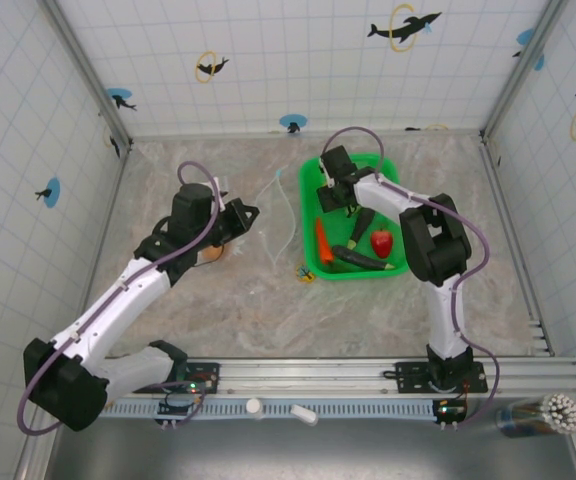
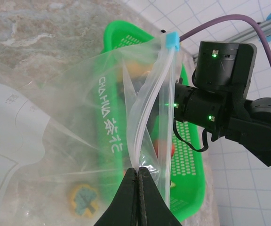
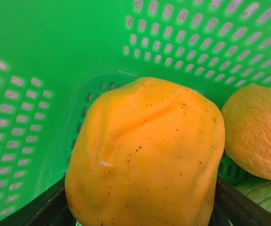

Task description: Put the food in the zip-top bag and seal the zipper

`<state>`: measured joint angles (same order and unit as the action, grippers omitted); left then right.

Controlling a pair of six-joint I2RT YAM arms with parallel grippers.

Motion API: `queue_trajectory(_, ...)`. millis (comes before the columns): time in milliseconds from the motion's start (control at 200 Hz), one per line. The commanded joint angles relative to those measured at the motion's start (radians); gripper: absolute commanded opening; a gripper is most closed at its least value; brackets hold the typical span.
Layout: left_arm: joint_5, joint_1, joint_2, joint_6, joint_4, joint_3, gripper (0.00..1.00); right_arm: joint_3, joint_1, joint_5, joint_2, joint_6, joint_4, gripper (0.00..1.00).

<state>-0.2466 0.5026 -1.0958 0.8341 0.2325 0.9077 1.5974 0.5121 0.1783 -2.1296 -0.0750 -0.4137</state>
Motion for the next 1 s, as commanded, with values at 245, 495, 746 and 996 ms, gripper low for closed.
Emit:
queue_trajectory(245, -0.053, -0.007, 0.054, -0.022, 0.017, -0.044, 0.0, -0.167, 0.055, 0.019, 0.316, -0.02, 0.021, 0.65)
queue_trajectory(495, -0.107, -0.009, -0.001, 0.0, -0.001, -0.005, 0.0, -0.414, 0.107, -0.096, 0.669, -0.076, 0.127, 0.65)
queue_trajectory(746, -0.207, -0.009, -0.096, 0.109, -0.132, 0.011, 0.0, -0.552, 0.182, -0.33, 0.913, -0.271, 0.317, 0.64)
queue_trajectory(996, -0.217, -0.009, -0.118, 0.203, -0.215, 0.032, 0.0, -0.616, 0.257, -0.372, 0.892, -0.337, 0.443, 0.66)
